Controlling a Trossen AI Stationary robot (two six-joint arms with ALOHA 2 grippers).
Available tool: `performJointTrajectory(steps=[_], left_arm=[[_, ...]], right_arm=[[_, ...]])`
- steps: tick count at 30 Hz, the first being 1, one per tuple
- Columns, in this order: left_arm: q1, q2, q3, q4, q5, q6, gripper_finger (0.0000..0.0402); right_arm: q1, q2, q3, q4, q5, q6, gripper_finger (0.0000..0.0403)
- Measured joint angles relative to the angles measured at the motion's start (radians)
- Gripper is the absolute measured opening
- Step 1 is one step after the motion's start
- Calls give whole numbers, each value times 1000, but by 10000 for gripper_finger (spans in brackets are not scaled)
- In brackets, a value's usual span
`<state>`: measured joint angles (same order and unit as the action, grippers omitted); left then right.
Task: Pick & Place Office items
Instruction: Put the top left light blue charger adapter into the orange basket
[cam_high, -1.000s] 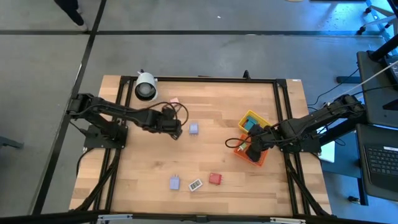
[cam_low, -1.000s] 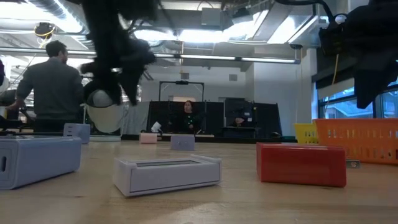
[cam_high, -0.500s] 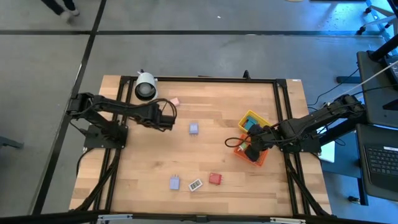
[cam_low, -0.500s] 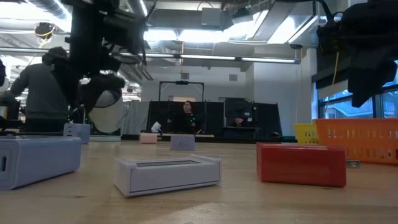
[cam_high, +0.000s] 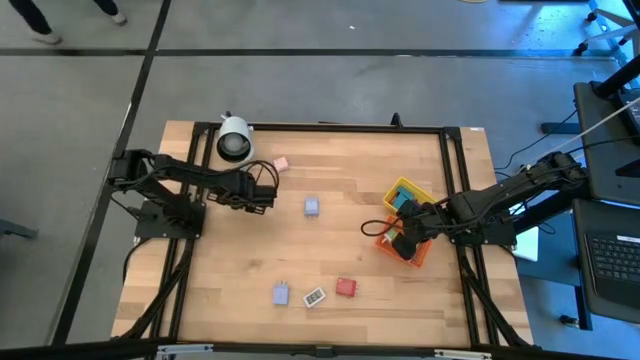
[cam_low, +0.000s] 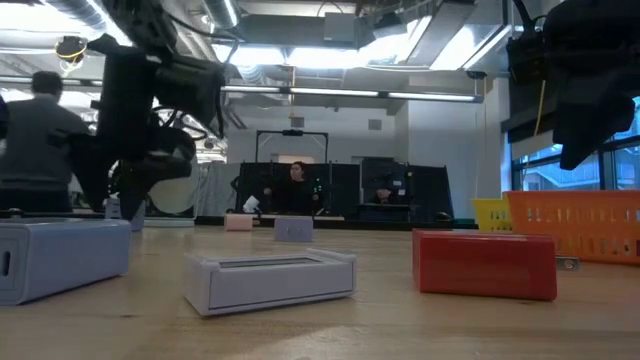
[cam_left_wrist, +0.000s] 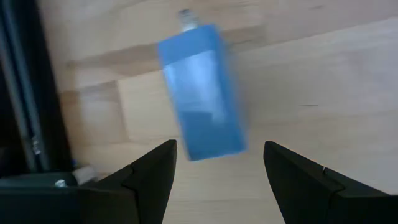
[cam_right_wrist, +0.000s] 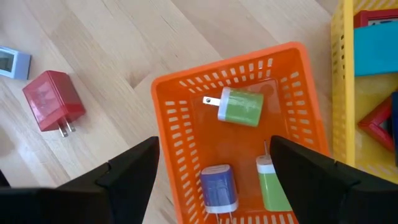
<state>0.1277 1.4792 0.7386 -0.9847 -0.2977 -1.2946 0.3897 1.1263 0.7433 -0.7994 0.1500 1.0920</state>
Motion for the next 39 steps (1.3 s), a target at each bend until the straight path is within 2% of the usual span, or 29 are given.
performJointTrajectory(steps=[9,15,18,24,26,32,39], left_arm=[[38,0,-13,32,-67,-10,237],[89,0,-13,72,-75,-11,232],[114,0,-13,71,-66,-15,208],[130,-1,-12,101,-36,17,117],[129,-2,-12,117,-35,17,114],[85,-32,24,211,-7,58,114],[-28,-126,101,508,-109,278,114]], right_arm=[[0,0,0,13,0,0,307],[0,0,0,14,0,0,307],[0,0,0,14,16,0,307],[0,0,0,14,36,-1,307],[0,0,0,14,50,-2,307],[0,0,0,14,79,-8,307],[0,0,0,18,105,-15,307]])
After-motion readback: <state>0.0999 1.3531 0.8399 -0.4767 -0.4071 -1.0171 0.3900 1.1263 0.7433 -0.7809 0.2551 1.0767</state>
